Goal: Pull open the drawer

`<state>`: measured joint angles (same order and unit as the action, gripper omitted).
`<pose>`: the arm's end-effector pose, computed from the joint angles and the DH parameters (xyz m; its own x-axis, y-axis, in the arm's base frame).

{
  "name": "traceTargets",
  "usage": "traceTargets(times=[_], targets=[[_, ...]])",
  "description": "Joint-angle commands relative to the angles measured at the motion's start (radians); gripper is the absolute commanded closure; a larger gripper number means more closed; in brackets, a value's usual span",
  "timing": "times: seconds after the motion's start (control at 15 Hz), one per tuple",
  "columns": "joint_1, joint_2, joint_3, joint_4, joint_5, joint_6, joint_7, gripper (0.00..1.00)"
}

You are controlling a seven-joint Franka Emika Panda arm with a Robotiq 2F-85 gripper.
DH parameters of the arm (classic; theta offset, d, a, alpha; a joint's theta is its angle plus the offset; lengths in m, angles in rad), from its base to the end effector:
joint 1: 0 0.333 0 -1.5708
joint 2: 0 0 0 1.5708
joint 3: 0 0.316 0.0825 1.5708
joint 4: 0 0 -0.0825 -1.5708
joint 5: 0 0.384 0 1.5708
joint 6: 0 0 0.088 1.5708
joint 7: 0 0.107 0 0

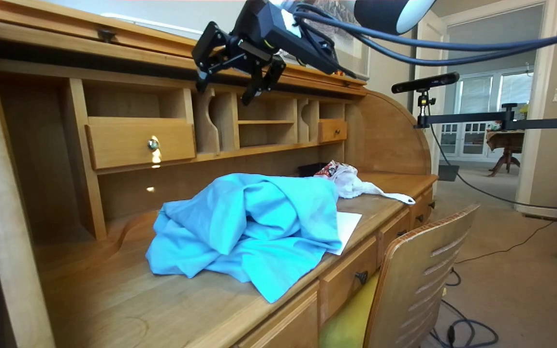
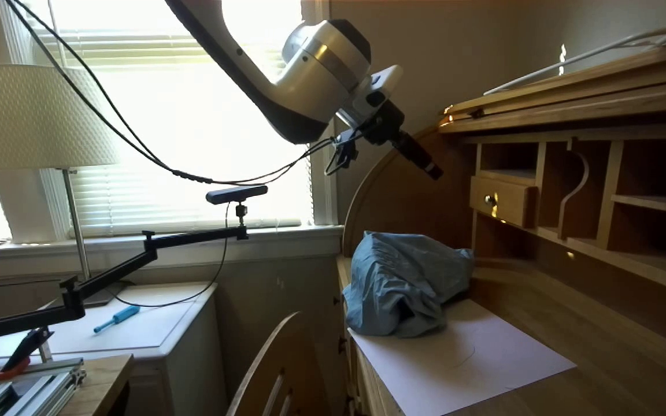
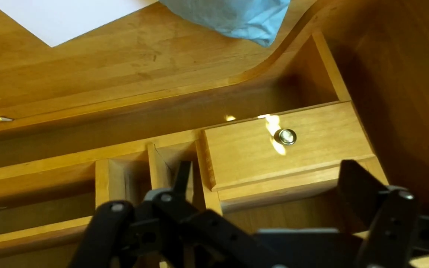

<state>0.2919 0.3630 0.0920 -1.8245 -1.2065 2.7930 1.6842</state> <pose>0.6040 0.2844 0.3845 0.6246 -0.2659 0.7343 -0.1878 -0.9638 -0.1892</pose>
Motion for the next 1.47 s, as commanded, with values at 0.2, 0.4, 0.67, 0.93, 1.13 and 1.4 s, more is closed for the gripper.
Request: traceTargets(times=[0.2, 0.4, 0.67, 0.93, 1.13, 1.4], targets=[[0.041, 0.188, -0.039, 0.245, -0.114, -0.026, 0.031, 0.00], [0.062, 0.249, -0.048, 0.317, -0.123, -0.053, 0.032, 0.00], [0.105, 0.323, -0.075, 0.408, -0.134, -0.107, 0.050, 0.00], [0.144, 0.387, -0.110, 0.493, -0.163, -0.154, 0.075, 0.00], [0.158, 0.429, -0.127, 0.549, -0.148, -0.178, 0.079, 0.00], [0.161, 0.475, -0.134, 0.607, -0.133, -0.182, 0.065, 0.00]])
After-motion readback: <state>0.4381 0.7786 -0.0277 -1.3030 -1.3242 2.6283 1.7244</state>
